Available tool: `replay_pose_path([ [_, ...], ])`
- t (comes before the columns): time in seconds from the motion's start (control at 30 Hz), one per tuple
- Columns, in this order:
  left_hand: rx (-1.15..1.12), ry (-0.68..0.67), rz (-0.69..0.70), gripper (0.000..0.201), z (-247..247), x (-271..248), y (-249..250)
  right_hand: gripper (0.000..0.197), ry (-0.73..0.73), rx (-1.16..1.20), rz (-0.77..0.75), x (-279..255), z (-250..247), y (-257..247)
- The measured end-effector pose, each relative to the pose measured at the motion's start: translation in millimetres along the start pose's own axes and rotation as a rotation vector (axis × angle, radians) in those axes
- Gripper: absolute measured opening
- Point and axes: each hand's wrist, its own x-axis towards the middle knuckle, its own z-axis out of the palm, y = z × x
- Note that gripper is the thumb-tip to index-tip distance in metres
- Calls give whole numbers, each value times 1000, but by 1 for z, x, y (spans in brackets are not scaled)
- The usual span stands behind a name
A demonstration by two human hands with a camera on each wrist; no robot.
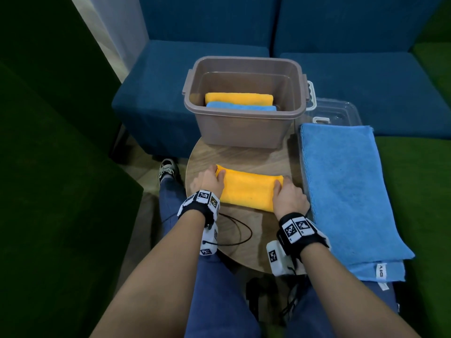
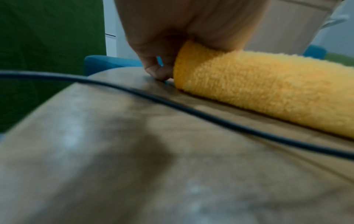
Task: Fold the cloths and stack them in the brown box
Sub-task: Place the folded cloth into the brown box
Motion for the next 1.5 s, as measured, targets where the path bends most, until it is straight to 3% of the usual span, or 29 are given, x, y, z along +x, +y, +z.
replay_pose_path([
  [0.27,-43,-39,-56,40,1,8,1,30,5,-107,5,2,-12,-17],
  [0.3,-27,-46,-57,40,0,9,1,37,59,-148,-64,2,-13,-24],
  [0.37,-22,-58,-58,38,2,10,2,53,175,-157,-360,1,-12,-45],
  [0.43,-41,-55,-57,28,3,14,0,56,53,-131,-674,-4,-5,-69],
  [0.47,-57,-54,-58,25,3,15,-1,56,-84,-139,-740,-6,2,-76],
  [0.53,-92,-65,-55,29,1,17,-2,57,-315,-172,-728,-7,16,-71],
  [0.57,-106,-71,-51,33,0,18,-3,57,-330,-184,-726,-7,21,-61],
  [0.67,-115,-65,-41,34,1,16,-5,57,-232,-240,-727,-4,27,-24],
  [0.8,-114,-49,-79,41,1,14,-1,55,-182,-209,-563,3,16,10],
  [0.97,-65,17,-171,43,-4,5,7,55,-196,-198,-479,3,13,13],
  [1.03,82,56,-214,49,-10,0,16,55,-202,-197,-472,3,14,11],
  [1.1,259,192,-117,48,-12,-5,30,56,-203,-188,-474,3,15,11],
  [1.17,328,285,180,46,-6,-13,51,56,-208,-187,-469,4,14,11],
  [1.23,324,88,519,51,7,-22,64,56,-221,-194,-455,3,14,10],
  [1.27,300,-65,582,53,14,-25,65,56,-223,-193,-452,3,14,10],
  [1.33,263,-259,539,58,20,-26,52,56,-211,-181,-462,4,15,11],
  [1.5,445,-224,427,63,8,-20,-8,56,-210,-158,-481,5,16,13],
])
